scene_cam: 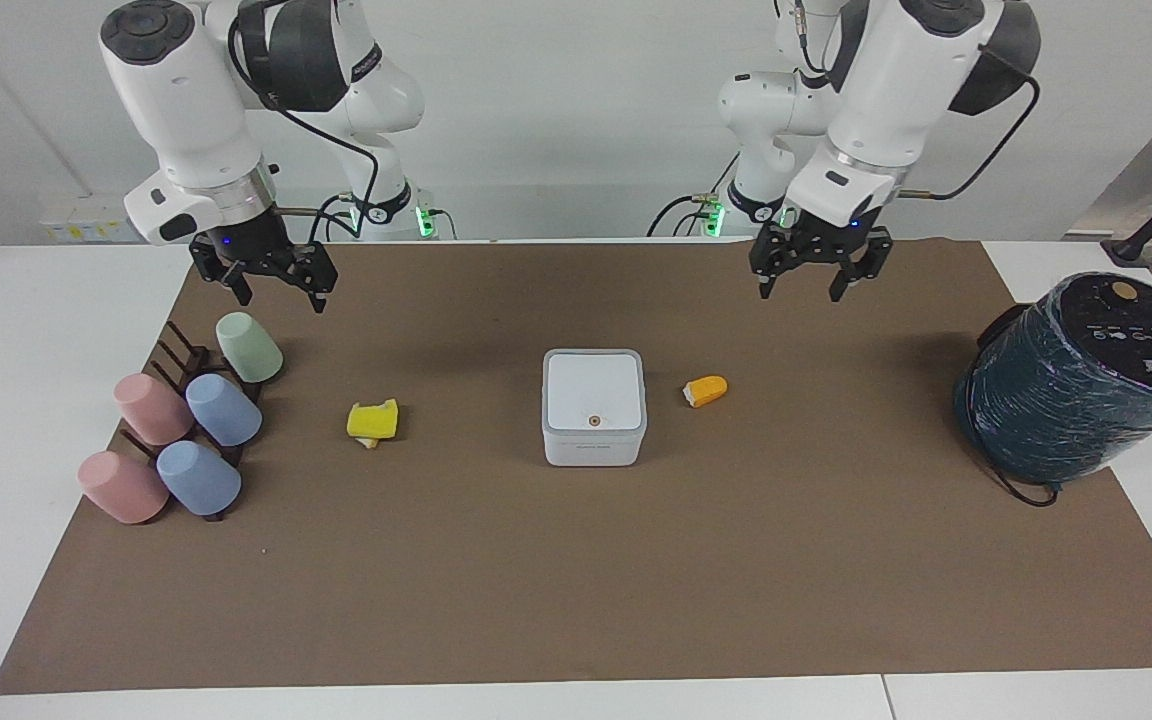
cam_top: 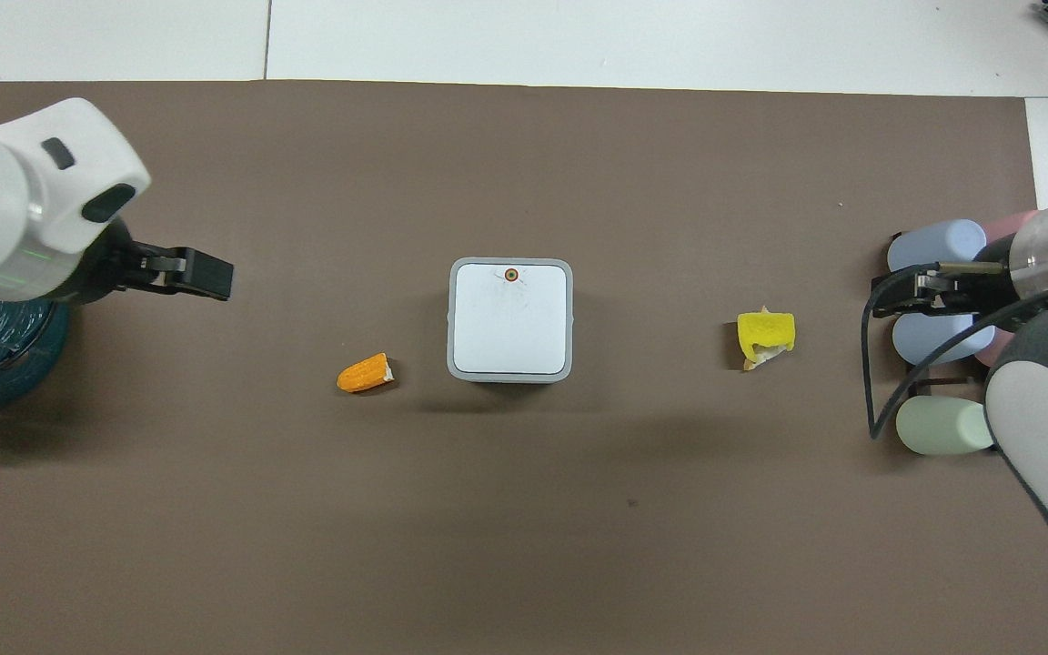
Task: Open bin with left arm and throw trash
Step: 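Reach the left gripper to the white bin lid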
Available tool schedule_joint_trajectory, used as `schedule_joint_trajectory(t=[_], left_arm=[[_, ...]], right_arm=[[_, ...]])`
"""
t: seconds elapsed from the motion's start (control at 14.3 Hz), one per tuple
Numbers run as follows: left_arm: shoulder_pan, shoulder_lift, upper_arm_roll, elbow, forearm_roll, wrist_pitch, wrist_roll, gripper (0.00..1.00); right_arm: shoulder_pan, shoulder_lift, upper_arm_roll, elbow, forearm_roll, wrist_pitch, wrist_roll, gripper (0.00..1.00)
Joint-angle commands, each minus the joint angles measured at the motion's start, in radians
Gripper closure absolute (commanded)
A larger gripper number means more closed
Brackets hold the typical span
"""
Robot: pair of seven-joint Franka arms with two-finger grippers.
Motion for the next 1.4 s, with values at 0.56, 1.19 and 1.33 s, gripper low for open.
schedule_joint_trajectory(t=[0.56,1.19,1.33], left_arm=[[-0.237,0.131,0.017,-0.16,-0.073,0.534,-0.212,0.86],[-0.28,0.252,0.017,-0.163,-0.075,0.731,-0.223,0.87],[-0.28,0.25,0.017,-0.188,-0.075,0.737,-0.22,0.87]], right_arm=[[-0.011,-0.017,0.004,-0.017,0.024,-0.003,-0.032,0.0],[-0.011,-0.017,0.004,-0.017,0.024,-0.003,-0.032,0.0],[-0.011,-0.017,0.004,-0.017,0.024,-0.003,-0.032,0.0]])
